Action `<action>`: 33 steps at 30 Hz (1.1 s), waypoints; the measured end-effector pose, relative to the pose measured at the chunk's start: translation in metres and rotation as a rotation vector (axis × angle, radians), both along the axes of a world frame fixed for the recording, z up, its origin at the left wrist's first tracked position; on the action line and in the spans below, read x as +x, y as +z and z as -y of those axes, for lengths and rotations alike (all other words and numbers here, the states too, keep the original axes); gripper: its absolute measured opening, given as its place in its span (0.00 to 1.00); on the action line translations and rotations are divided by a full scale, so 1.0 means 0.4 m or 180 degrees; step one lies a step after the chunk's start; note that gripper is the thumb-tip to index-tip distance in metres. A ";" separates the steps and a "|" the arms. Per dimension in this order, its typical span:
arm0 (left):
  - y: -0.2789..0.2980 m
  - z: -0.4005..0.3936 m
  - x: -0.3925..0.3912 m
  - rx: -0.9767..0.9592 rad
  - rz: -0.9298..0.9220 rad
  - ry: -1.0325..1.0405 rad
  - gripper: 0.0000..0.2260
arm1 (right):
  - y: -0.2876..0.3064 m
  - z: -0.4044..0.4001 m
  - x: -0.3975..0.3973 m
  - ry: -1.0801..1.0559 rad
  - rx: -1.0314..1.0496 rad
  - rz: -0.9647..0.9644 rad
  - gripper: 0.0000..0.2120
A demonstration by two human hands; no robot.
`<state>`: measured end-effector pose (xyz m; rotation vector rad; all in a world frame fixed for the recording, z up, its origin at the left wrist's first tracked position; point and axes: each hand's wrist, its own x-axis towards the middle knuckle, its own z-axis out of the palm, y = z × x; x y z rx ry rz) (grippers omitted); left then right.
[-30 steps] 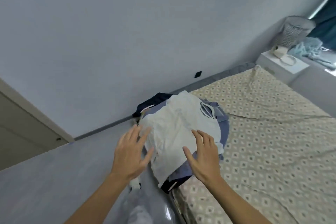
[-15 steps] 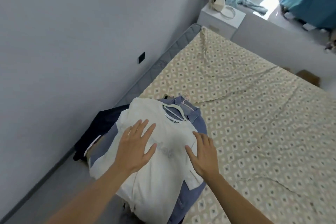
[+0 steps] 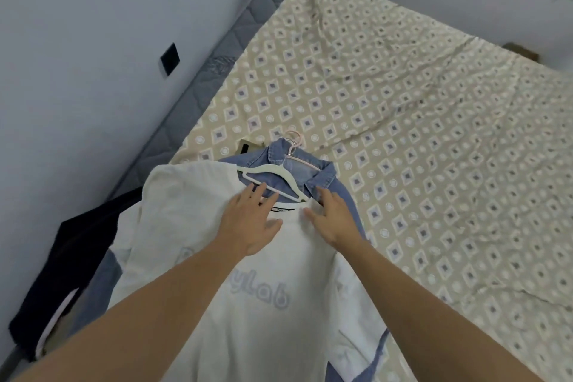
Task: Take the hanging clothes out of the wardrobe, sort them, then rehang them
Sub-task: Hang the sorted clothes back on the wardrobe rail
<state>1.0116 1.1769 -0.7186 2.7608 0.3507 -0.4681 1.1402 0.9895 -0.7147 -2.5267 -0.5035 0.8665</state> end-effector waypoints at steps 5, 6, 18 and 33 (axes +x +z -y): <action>-0.037 0.000 -0.041 -0.0030 0.0311 -0.0080 0.32 | -0.006 -0.039 0.033 -0.0254 0.0104 -0.0110 0.15; -0.036 -0.003 -0.045 -0.0023 0.0346 -0.0089 0.32 | 0.001 -0.049 0.037 -0.0249 0.0105 -0.0102 0.15; -0.025 0.011 -0.106 -0.0168 0.0250 -0.0220 0.34 | 0.079 -0.208 0.041 -0.0636 0.1035 -0.1216 0.15; 0.086 0.073 -0.193 -0.0241 0.1039 0.0158 0.28 | 0.350 -0.288 -0.022 -0.1053 0.2202 -0.1442 0.20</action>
